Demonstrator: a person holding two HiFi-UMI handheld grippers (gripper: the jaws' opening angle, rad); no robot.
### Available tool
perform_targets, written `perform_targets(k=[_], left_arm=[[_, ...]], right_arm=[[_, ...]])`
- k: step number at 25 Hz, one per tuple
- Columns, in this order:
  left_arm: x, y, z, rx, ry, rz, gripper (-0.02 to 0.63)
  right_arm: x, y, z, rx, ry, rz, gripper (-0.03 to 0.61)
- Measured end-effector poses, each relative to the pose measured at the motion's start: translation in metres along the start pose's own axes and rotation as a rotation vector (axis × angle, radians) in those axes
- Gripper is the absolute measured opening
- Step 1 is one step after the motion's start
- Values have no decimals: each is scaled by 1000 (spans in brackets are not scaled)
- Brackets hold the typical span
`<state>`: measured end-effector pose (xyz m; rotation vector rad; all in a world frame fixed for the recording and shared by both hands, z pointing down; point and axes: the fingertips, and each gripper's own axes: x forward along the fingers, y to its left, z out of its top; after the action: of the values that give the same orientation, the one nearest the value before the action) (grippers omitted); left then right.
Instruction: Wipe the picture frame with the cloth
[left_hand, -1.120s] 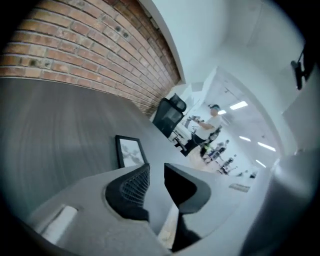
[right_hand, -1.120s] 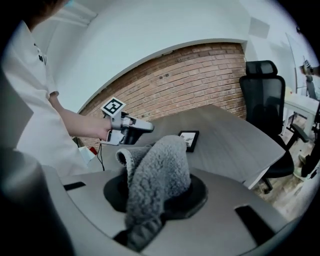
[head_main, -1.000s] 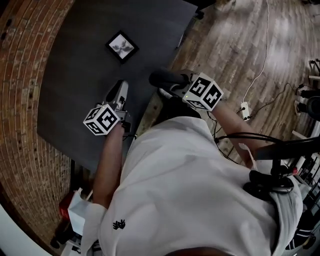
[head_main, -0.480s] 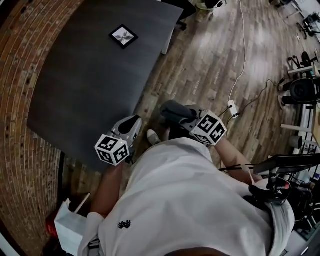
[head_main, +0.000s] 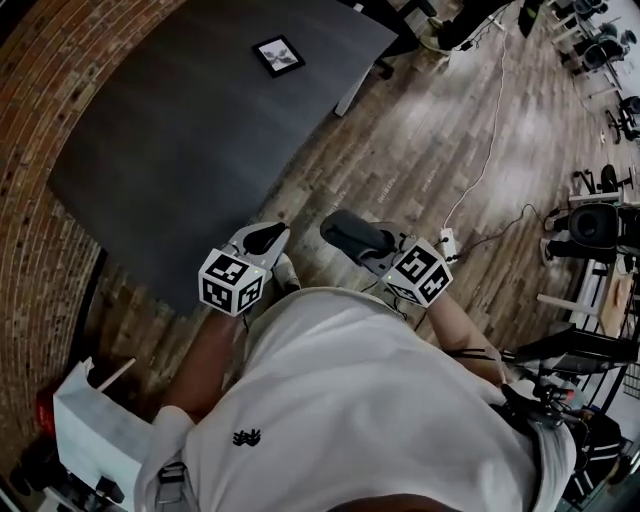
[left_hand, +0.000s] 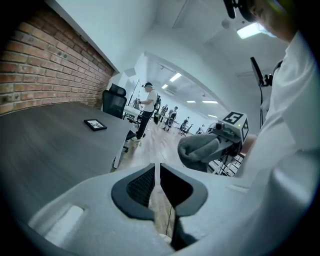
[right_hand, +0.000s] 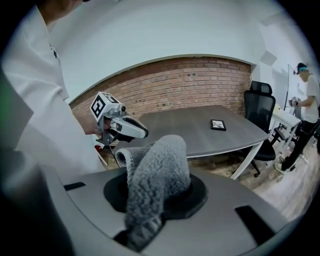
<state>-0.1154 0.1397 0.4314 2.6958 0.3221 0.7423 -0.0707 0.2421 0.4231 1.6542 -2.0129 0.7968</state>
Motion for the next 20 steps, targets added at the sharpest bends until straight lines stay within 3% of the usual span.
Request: perform_targets(k=[14, 20], left_arm=[[46, -156, -17, -22, -44, 55, 43], [50, -212, -50, -55, -1, 114, 43]], right_arm=[[-98, 24, -105, -24, -70, 54, 88], [-128, 36, -151, -13, -101, 111, 87]])
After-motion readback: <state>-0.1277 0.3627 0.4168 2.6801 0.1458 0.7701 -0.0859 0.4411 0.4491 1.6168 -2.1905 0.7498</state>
